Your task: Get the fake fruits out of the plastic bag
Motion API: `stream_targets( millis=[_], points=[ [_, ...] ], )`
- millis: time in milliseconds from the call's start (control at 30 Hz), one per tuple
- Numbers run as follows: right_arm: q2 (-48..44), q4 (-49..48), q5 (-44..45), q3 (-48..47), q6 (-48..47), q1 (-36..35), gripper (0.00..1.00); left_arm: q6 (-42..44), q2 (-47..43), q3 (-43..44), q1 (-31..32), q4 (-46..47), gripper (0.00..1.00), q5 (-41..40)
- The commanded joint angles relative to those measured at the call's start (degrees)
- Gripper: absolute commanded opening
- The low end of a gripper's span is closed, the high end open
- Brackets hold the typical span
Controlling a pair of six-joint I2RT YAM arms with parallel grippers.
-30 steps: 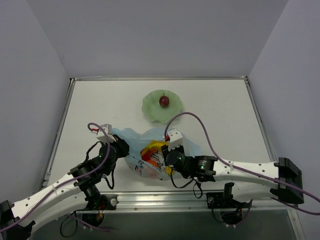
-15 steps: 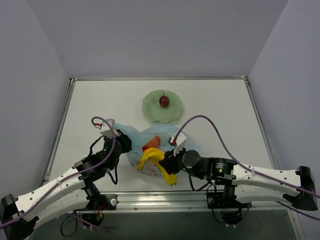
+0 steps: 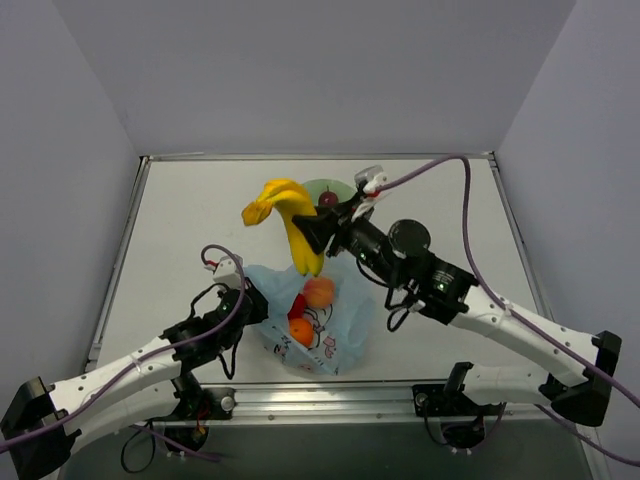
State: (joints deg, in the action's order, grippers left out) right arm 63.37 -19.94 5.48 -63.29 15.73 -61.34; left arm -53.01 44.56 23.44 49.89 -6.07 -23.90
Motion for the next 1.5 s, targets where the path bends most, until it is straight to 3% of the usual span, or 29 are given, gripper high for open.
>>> stream_targets(
  millis=[0,167,300,467,733,833,867,900,967,1000,1133,1233,1267,1367,1467],
  points=[
    [7.0,-2.3,5.1,-2.3,-1.0,8.2,0.00,-1.8,1.5,0.0,0.9,2.9,0.02,2.7],
    [20.7,-2.7,9.0,-6.7,-4.2,19.0,0.00,-2.6,2.9,-2.9,1.4,5.1,0.02,4.0],
    [30.0,-4.5,9.5,-10.0,-6.8,23.6,0.00,-1.0,0.4,-3.3,1.4,4.9,0.02,1.1],
    [41.1,-3.9,13.4,-15.4,-12.5,25.8,0.00,2.2,-3.6,-3.1,1.2,2.1,0.02,0.0],
    [48.6,-2.6,14.8,-20.5,-14.3,27.9,0.01,2.9,-3.7,-2.6,1.2,2.4,0.02,1.0],
    [50.2,-0.4,16.2,-21.9,-14.1,27.9,0.27,3.1,-3.2,-1.5,1.2,2.2,0.02,1.0],
    [49.8,1.4,16.3,-22.3,-13.8,27.9,0.47,3.1,-3.2,-0.9,1.2,2.2,0.02,1.0],
    [49.0,2.1,16.3,-22.4,-13.1,27.9,0.58,3.4,-3.3,-0.6,1.2,2.2,0.02,1.0],
    [45.4,3.2,14.5,-21.9,-12.2,27.9,0.70,3.4,-3.5,-0.2,1.2,1.7,0.02,0.8],
    [43.9,3.8,13.7,-21.5,-11.3,27.8,0.71,3.3,-3.6,-0.2,1.2,1.4,0.02,0.8],
    [32.3,6.7,10.2,-17.3,-7.5,26.3,0.68,1.9,-5.7,-0.2,1.2,-1.0,0.02,-0.4],
    [21.1,5.9,8.3,-11.4,-4.8,21.0,0.48,1.2,-8.1,-0.1,1.2,-2.5,0.02,-1.0],
    [18.5,5.3,6.7,-6.4,-4.2,18.7,0.36,1.1,-8.8,0.0,1.2,-2.9,0.02,-1.2],
    [9.1,3.5,6.0,2.9,-1.8,7.5,0.26,0.9,-10.4,0.5,1.0,-4.0,0.02,-2.1],
    [3.4,5.1,12.3,8.6,-0.2,-4.8,0.23,1.3,-10.1,1.8,0.9,-4.8,0.02,-3.0]
  ],
)
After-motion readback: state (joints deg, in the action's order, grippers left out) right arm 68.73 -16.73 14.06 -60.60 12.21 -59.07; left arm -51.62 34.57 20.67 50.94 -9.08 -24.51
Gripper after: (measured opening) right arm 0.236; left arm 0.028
